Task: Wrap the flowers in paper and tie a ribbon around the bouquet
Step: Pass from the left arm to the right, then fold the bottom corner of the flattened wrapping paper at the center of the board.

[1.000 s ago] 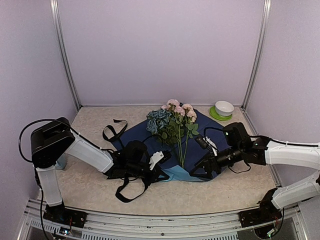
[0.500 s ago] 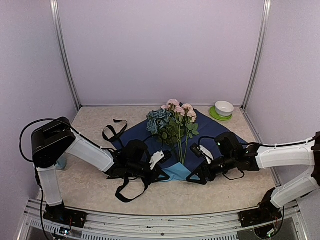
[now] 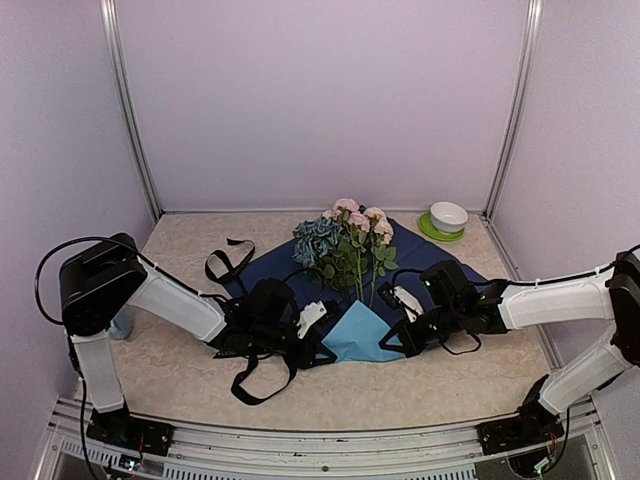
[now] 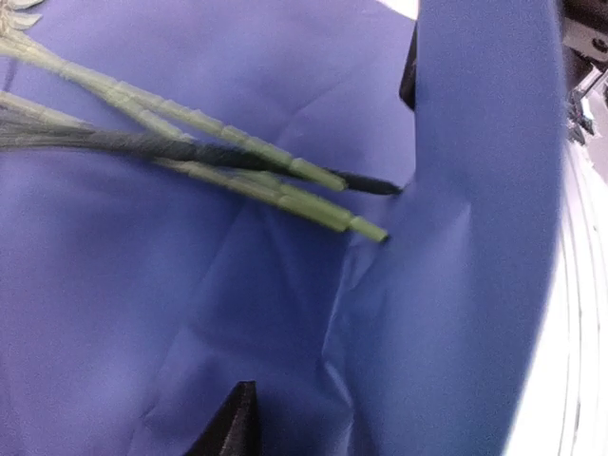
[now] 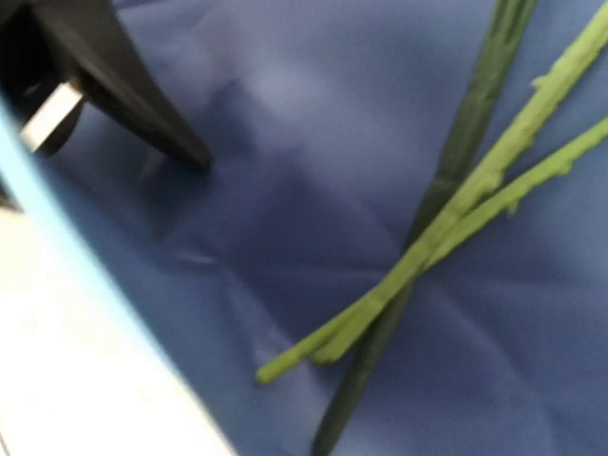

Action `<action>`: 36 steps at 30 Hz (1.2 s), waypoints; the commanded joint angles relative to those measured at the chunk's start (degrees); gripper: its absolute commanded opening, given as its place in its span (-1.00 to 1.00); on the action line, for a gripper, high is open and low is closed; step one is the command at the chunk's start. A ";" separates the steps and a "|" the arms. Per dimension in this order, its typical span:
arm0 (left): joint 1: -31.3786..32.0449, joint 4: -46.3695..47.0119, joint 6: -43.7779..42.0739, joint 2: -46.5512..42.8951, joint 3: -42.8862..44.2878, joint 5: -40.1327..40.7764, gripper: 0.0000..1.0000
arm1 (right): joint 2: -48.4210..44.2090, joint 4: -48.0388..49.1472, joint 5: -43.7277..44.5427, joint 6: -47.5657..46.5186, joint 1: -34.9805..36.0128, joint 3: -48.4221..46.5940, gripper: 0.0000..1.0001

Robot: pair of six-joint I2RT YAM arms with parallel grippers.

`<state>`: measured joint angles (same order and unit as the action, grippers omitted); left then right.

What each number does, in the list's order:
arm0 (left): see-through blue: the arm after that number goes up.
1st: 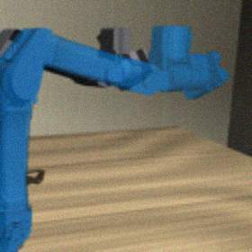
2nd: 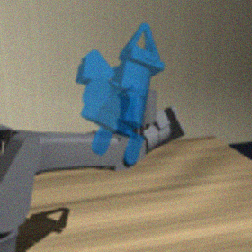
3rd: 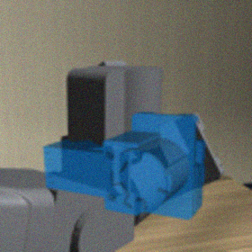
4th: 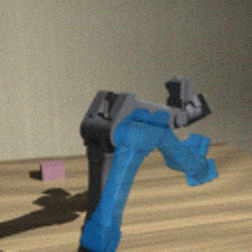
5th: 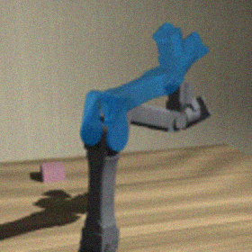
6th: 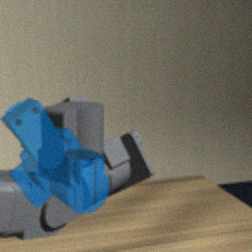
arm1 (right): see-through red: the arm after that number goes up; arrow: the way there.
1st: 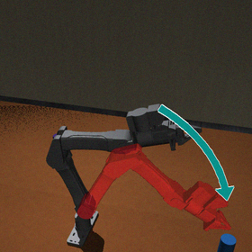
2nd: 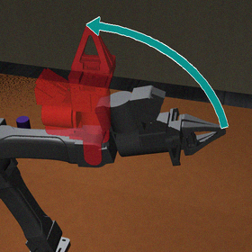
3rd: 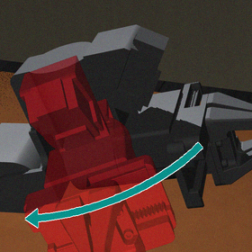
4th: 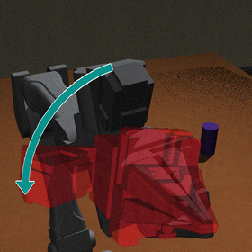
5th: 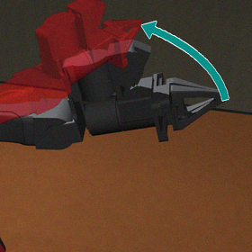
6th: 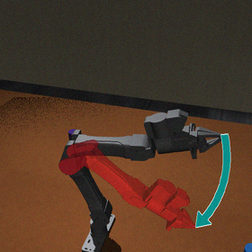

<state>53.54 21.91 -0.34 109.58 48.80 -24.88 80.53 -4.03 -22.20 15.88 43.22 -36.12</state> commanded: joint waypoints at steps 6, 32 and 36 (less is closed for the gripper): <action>-0.54 -11.72 -5.38 -8.78 -0.13 8.61 -0.14 | 4.96 -7.07 -5.01 -0.49 -5.74 -7.22 -1.00; 5.31 -13.90 -3.77 -1.76 13.34 17.98 -0.58 | 15.85 -12.34 -9.64 -5.84 -6.92 -17.35 -1.00; 4.40 -11.74 -2.88 -0.79 11.01 18.85 -0.57 | 17.02 -12.63 -10.95 -6.96 -7.08 -17.98 -1.00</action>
<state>59.48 6.74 -5.43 107.63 61.73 -8.45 96.27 -15.84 -31.07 10.90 36.84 -52.31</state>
